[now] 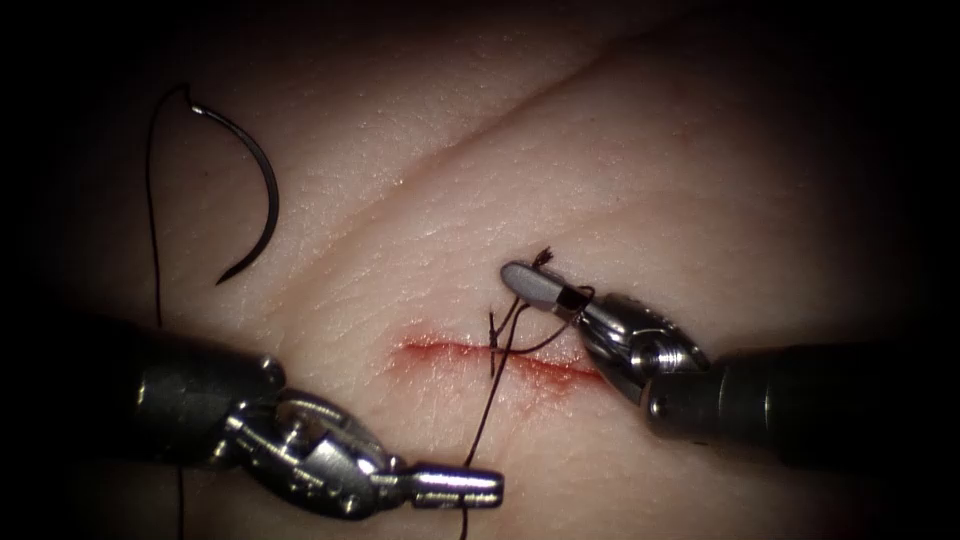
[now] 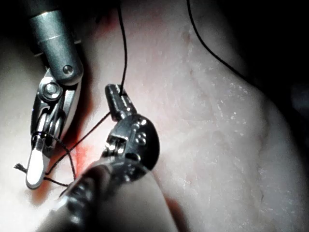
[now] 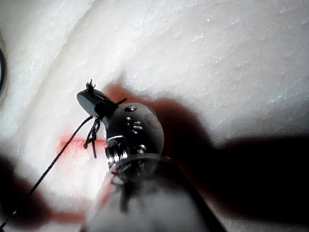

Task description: Wound Closure

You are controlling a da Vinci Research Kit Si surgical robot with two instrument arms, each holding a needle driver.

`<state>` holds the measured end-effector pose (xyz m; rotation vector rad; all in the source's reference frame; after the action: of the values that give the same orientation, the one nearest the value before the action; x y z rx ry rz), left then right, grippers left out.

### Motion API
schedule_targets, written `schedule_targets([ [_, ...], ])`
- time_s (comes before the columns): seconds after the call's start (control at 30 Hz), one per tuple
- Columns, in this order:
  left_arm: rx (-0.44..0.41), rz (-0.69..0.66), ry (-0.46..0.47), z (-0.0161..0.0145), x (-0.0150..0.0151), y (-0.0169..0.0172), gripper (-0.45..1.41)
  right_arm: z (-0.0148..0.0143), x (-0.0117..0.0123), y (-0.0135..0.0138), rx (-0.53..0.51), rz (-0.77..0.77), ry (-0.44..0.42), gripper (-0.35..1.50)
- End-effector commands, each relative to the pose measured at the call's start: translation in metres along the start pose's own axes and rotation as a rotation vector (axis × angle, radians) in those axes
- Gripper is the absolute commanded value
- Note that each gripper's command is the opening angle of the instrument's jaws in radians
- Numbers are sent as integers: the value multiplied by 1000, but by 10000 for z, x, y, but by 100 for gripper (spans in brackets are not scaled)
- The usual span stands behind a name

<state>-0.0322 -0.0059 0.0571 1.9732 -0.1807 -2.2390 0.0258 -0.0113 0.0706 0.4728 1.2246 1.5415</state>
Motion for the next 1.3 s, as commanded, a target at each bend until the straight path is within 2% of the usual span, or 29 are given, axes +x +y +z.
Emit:
schedule_targets([
  [0.03,6,-10,-13,2,-4,-4,-45,2,-12,-1,0,-16,-2,-35],
  [0.2,35,-66,-101,-29,-13,-58,-45,-3,-18,-11,-5,-96,-13,-35],
  [0.23,35,-66,-101,-29,-13,-58,-45,-3,-18,-11,-5,-96,-13,-35],
  [0.3,76,-102,-147,-48,-25,-88,-45,-6,-23,-16,-8,-155,-37,-35],
  [0.4,103,-120,-176,-56,-36,-103,-45,-8,-26,-20,-1,-180,-42,-35],
  [0.43,124,-137,-210,-62,-55,-121,-45,-10,-29,-24,1,-216,-40,-35],
  [0.67,175,-173,-281,-64,-106,-171,-45,-13,-36,-28,2,-266,-37,-35],
  [0.7,198,-172,-312,-63,-131,-195,-45,-14,-40,-28,8,-282,-39,-35],
  [0.8,227,-180,-344,-62,-159,-219,-45,-15,-45,-29,13,-304,-47,-35],
  [0.9,293,-192,-367,-66,-203,-252,-45,-19,-50,-34,26,-324,-52,-35],
  [1.1,361,-187,-398,-77,-242,-280,-45,-22,-54,-41,37,-337,-60,-35],
  [1.3,432,-152,-420,-86,-264,-313,-45,-23,-56,-43,41,-344,-64,-35],
])
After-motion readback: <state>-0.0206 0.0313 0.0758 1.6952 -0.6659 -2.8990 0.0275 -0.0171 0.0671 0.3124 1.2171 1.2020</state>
